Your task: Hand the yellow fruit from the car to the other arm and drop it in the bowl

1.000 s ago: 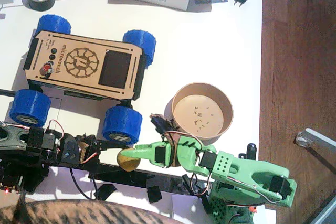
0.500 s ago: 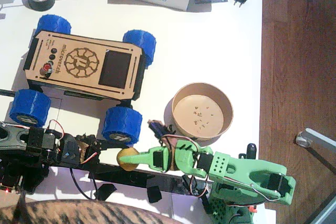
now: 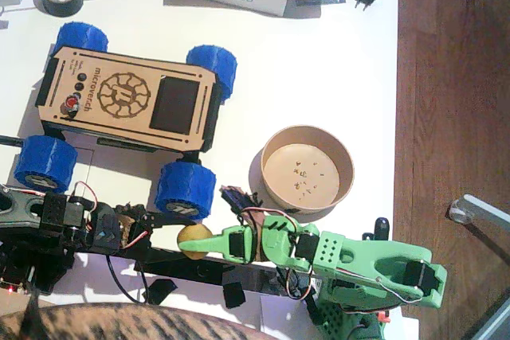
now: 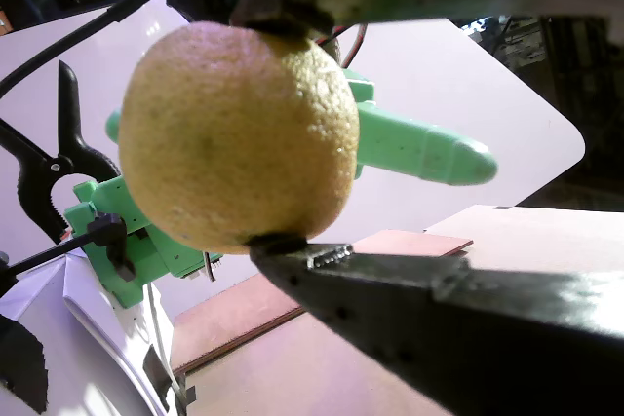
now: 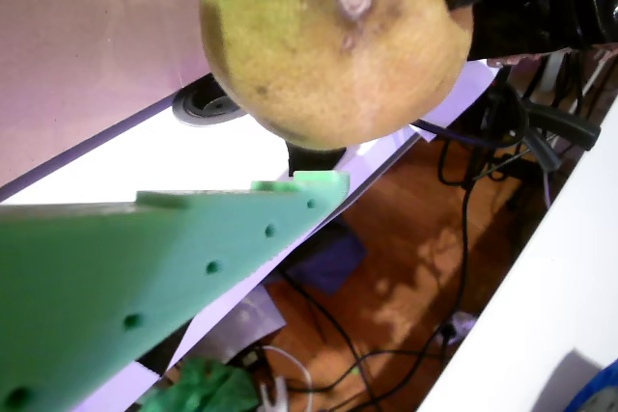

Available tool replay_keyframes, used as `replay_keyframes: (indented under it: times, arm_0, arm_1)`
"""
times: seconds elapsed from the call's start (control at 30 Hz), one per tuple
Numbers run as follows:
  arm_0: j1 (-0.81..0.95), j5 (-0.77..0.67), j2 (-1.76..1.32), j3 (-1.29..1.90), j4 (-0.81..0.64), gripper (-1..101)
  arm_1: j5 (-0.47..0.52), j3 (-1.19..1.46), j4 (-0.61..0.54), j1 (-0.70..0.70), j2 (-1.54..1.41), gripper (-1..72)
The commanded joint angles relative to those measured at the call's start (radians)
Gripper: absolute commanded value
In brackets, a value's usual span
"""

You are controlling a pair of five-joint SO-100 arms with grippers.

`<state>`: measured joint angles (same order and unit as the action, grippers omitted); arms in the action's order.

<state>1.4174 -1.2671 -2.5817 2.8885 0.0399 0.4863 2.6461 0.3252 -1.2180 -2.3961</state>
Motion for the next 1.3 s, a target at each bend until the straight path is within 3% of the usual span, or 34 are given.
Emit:
replay_keyframes:
  times: [0.0,0.23,0.47,0.87,1.17,1.27]
  arm_0:
    - [0.005,-0.009,-0.020,-0.012,-0.034,0]
    - [0.005,-0.009,-0.020,-0.012,-0.034,0]
    - [0.005,-0.009,-0.018,-0.012,-0.034,0]
    - [0.005,-0.009,-0.017,-0.012,-0.034,0]
    - [0.005,-0.009,-0.017,-0.012,-0.034,0]
    - [0.005,-0.009,-0.017,-0.012,-0.029,6]
  arm_1:
    - [0.028,-0.038,-0.034,0.014,0.005,43.7]
    - [0.067,-0.044,-0.060,0.020,0.031,40.8]
    - [0.262,-0.035,-0.089,0.018,0.031,16.6]
    - [0.267,-0.040,-0.103,0.008,0.023,0.2]
    - [0.236,-0.038,-0.112,0.008,0.008,0.1]
    - [0.229,-0.037,-0.115,0.008,0.006,0.0]
